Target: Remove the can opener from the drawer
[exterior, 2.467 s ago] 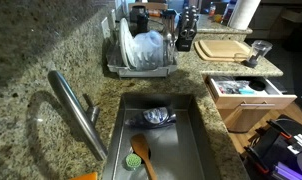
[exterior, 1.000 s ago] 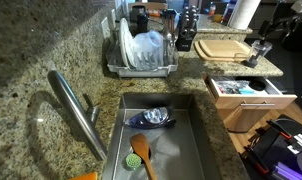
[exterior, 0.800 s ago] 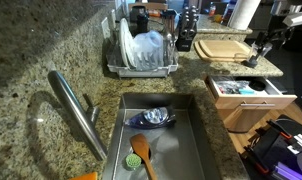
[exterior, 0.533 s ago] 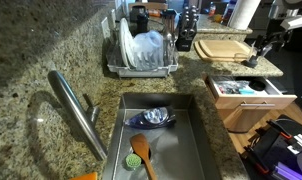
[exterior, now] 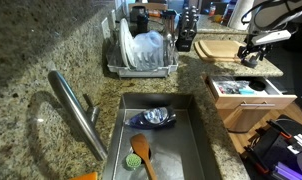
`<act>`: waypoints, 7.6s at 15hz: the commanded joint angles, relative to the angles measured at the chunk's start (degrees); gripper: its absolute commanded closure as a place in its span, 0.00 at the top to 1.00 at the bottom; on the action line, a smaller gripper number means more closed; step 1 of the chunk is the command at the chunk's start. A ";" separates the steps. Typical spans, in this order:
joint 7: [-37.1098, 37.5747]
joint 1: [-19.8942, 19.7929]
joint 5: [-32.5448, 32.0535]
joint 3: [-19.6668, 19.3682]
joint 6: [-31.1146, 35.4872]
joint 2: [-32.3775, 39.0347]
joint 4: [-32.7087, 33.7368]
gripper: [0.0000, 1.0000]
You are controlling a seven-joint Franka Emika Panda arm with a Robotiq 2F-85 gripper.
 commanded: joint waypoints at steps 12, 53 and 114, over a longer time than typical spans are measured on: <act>2.58 2.12 -15.67 -3.24 -6.29 9.27 0.65 1.00; -13.32 6.08 -24.63 -2.78 3.44 10.54 -7.82 1.00; -49.72 -0.60 -39.31 6.61 23.17 5.26 -21.60 1.00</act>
